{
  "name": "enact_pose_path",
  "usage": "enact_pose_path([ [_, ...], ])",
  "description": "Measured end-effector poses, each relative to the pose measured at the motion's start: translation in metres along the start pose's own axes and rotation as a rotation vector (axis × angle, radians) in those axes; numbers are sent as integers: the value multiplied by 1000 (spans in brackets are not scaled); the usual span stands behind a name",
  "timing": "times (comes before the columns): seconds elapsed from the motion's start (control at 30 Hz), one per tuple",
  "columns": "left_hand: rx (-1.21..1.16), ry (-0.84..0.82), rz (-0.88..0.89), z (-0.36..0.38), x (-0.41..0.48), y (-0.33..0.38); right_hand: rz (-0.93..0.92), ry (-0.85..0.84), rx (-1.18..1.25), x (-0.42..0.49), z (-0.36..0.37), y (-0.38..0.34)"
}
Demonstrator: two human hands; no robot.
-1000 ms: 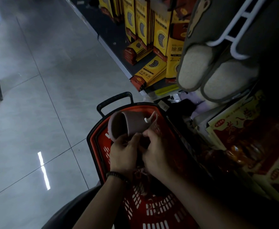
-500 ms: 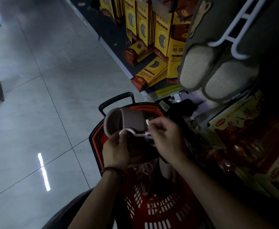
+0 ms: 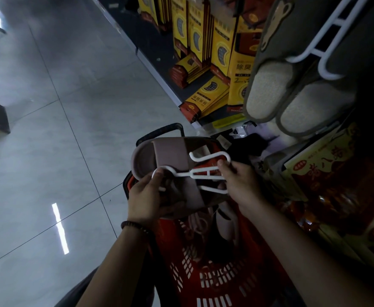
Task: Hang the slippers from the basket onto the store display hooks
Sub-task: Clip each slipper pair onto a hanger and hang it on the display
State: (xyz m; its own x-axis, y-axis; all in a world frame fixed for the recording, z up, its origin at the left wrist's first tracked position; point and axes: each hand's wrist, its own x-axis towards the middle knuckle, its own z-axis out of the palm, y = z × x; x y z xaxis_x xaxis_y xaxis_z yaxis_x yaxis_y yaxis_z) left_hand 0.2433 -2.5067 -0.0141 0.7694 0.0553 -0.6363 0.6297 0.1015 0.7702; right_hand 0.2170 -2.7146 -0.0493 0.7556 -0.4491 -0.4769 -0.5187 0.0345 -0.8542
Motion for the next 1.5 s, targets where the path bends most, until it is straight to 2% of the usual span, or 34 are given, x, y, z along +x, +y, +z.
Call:
enact_pose_path([
  [0.27,34,-59,60,-3,-5,6,23,-71,21,4,-1,1],
  [0.4,120,-68,61,-7,-3,13,-43,-135,-25,5,-3,4],
  [0.53,292,-100,134,-14,-4,29,-126,-199,-32,-2,1,5],
  [0.63,433,-137,196,-28,-7,42,-120,-302,-43,-13,6,5],
  [0.77,761,-137,393,-45,-14,54,-131,-318,-236,-23,11,3],
  [0.87,957,-146,479,-39,-27,64,-93,-201,-61,-34,19,1],
  [1.03,1224,-222,529,-23,-44,77,-161,-218,129,-46,21,3],
  [1.1,1276,-231,524,-19,-53,82,-156,-249,199,-49,21,4],
  [1.2,1244,-221,487,-17,-64,90,-46,-245,352,-47,22,3],
  [1.33,1071,-204,369,-17,-80,100,60,-191,318,-45,16,5],
  [1.43,1212,-173,439,-13,-87,100,135,-212,283,-50,14,9],
  [1.5,1278,-134,452,-8,-93,99,117,-208,258,-53,8,9],
])
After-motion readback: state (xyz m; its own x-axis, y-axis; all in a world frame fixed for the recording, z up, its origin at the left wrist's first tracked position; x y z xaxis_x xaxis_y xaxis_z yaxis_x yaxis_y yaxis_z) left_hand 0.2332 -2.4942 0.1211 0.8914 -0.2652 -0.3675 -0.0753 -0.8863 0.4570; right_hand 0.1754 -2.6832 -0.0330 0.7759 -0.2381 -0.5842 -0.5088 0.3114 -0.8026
